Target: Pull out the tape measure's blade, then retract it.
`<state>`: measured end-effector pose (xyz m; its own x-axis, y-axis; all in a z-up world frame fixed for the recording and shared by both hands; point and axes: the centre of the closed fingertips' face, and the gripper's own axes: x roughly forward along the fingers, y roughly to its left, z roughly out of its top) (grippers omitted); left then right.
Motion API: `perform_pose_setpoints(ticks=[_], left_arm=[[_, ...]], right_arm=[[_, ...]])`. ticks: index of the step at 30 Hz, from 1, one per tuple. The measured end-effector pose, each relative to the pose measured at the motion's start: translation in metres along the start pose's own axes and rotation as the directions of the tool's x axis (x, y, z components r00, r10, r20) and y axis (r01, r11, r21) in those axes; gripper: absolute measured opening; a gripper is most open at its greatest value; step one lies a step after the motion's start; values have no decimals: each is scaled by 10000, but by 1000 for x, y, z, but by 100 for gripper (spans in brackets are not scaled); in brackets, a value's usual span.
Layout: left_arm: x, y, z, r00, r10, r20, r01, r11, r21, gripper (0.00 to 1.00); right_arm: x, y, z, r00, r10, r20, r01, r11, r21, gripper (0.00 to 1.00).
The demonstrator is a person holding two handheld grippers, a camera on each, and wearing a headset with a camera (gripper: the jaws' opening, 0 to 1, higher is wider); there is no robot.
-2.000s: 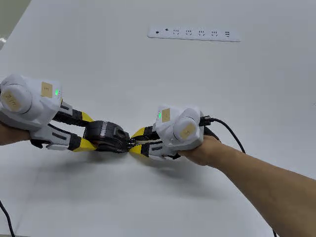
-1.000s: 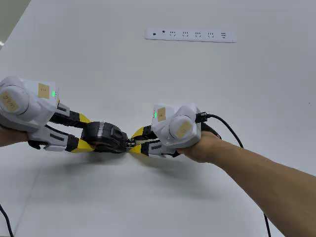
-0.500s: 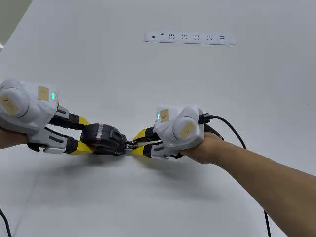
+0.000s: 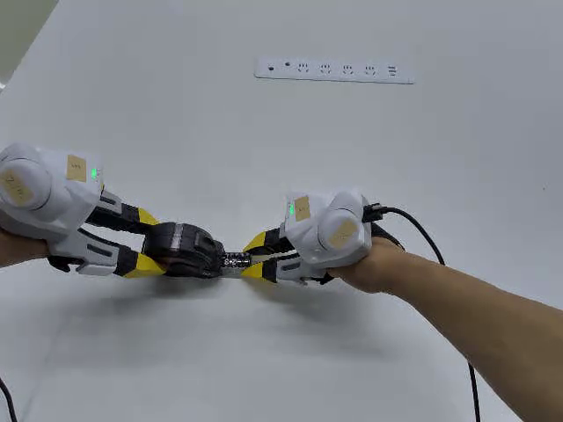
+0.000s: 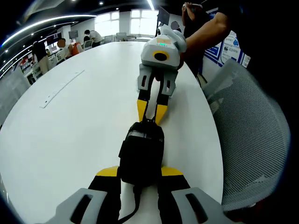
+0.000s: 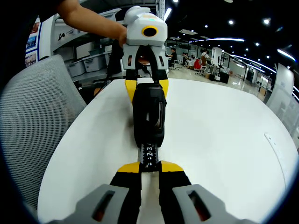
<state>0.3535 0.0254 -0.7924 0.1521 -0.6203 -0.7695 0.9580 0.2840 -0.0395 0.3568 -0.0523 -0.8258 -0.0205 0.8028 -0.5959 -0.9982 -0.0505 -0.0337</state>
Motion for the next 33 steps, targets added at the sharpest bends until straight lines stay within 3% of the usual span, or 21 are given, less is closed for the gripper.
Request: perform_pose_setpoints(ticks=[33], left_arm=[[1,0,1,10000,-29,74,30,9999,-116,27]], right_arm=[[-26,-3,-19,9998,46,-214,-51,9997,-226,11]])
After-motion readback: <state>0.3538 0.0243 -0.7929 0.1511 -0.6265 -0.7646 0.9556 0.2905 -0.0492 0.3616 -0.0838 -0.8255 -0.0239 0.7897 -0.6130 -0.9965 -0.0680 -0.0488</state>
